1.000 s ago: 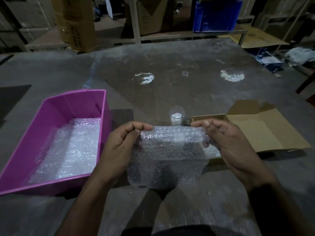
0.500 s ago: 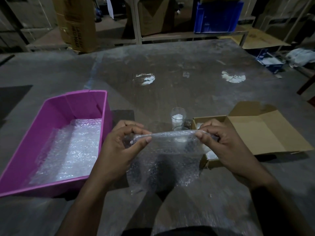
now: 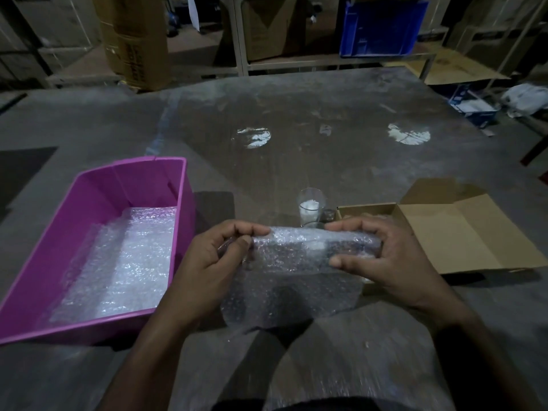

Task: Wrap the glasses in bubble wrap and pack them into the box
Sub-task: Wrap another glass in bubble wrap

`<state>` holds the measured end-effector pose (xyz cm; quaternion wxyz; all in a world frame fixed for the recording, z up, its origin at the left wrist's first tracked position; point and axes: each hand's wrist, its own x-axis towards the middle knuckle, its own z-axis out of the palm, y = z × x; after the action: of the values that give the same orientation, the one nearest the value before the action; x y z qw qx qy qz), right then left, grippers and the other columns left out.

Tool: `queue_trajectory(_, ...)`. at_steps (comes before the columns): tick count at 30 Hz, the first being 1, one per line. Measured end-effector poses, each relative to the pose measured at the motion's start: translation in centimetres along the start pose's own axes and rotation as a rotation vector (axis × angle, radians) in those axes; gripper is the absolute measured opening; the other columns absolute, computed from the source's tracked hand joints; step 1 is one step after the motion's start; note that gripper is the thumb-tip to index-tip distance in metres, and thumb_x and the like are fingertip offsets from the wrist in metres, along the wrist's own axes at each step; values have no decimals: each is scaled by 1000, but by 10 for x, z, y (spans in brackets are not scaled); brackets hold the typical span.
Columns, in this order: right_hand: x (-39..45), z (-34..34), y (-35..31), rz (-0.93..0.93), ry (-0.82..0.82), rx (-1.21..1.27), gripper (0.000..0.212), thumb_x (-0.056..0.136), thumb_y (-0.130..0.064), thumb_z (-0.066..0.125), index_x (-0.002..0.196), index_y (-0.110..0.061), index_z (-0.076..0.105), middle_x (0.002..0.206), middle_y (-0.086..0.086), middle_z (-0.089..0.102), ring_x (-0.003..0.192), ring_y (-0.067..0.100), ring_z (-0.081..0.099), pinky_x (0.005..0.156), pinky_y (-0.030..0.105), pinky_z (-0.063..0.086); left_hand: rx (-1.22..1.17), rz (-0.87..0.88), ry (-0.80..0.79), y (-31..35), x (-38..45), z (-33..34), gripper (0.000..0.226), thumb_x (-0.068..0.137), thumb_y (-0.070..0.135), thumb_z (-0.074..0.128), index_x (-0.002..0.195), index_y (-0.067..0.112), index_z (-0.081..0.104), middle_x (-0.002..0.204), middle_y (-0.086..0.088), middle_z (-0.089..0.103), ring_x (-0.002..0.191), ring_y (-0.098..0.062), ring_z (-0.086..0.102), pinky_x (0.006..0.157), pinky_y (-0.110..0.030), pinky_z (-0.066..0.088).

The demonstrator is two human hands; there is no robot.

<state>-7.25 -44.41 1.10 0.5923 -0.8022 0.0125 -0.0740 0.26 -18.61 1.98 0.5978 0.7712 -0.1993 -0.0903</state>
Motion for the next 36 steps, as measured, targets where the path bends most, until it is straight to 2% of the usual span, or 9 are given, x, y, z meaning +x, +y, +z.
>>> queue_trajectory(7,8,-1,9,-79,71,-108,10,88,-31,69,87,-24,76,92,-6,67,91,10,65,79,20,48,23,-7,-22,6,0,2,26,81,18,80,106,25,77,107,9,77,96,-10,74,80,-24,60)
queue_trajectory(11,6,-1,8,-51,33,-22,16,97,-18,64,107,-23,74,106,-4,74,98,13,69,86,30,55,128,18,47,-5,4,-1,16,80,30,80,95,35,77,104,6,73,98,-11,71,84,-27,58)
queue_trajectory(14,4,0,3,-80,0,11,35,99,-8,59,126,-28,68,124,-18,69,112,0,64,87,17,52,233,65,73,-9,5,-1,11,84,30,77,92,37,76,101,9,66,100,-11,66,83,-23,53)
queue_trajectory(17,3,0,2,-64,-37,6,39,100,-5,54,120,-32,72,102,-15,70,92,1,64,83,14,49,153,42,17,-7,5,0,16,92,22,70,105,30,76,103,10,73,97,-6,70,80,-18,55)
queue_trajectory(21,2,-3,4,-26,-42,-75,32,92,-25,69,119,-41,72,109,-5,65,106,5,63,94,19,49,82,24,-5,-5,3,3,26,101,23,58,125,32,61,98,2,71,87,-13,71,75,-20,56)
queue_trajectory(26,2,3,4,-54,62,-165,16,81,-38,75,96,-33,76,101,-10,69,96,5,65,80,11,46,84,23,-47,-4,3,9,28,107,22,44,109,34,69,94,3,67,76,-9,60,68,-14,47)
queue_trajectory(29,5,2,6,-88,108,-200,13,82,-39,73,90,-30,76,100,-11,64,101,5,63,85,9,42,28,-23,-117,-2,1,10,20,101,31,51,108,27,69,104,7,70,89,-9,66,73,-19,53)
queue_trajectory(32,5,0,6,-110,98,-190,14,87,-37,71,92,-27,78,100,-9,66,102,8,64,89,15,45,-24,-51,-96,1,0,11,22,85,28,71,105,20,70,104,7,73,91,-11,72,71,-25,59)
queue_trajectory(36,5,0,6,-125,99,-169,20,94,-23,68,111,-30,76,90,-11,72,95,4,67,82,10,46,91,12,21,-4,4,10,11,89,32,68,98,27,73,104,7,67,98,-8,67,78,-19,54)
